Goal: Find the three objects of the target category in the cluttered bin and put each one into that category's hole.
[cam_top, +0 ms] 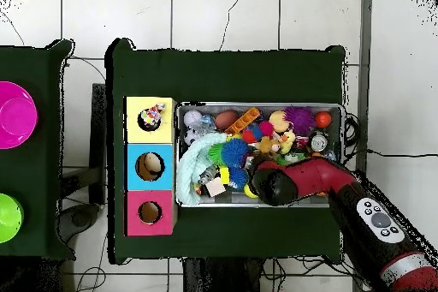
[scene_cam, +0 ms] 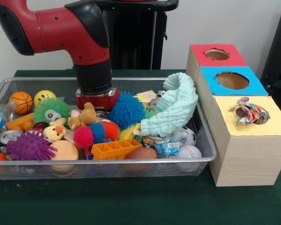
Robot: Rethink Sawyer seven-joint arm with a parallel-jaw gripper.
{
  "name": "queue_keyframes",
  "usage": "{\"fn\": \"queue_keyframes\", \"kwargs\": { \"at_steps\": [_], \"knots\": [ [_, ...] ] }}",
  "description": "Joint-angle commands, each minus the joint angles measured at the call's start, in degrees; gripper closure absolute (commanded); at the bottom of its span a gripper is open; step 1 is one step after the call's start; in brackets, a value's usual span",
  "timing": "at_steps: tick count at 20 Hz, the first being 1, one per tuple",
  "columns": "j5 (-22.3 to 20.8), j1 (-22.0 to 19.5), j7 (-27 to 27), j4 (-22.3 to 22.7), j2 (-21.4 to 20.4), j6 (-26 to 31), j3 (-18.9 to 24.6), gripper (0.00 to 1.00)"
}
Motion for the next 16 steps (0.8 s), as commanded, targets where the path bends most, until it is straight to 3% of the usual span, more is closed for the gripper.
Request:
{"fn": "queue_keyframes", "kwargs": {
  "at_steps": [1, 5, 9, 16],
  "knots": [
    [1.2, 1.2, 3.7, -4.7, 5.5, -23.3, 14.5, 0.0],
    [0.3, -3.0, 1.2, -3.6, 8.7, -21.6, 20.2, 0.0],
    [0.3, -7.7, -4.1, -2.8, 14.0, -16.1, 26.3, 0.0],
    [6.5, -12.6, -15.0, -2.4, 20.9, -2.9, 32.2, 0.0]
  ]
}}
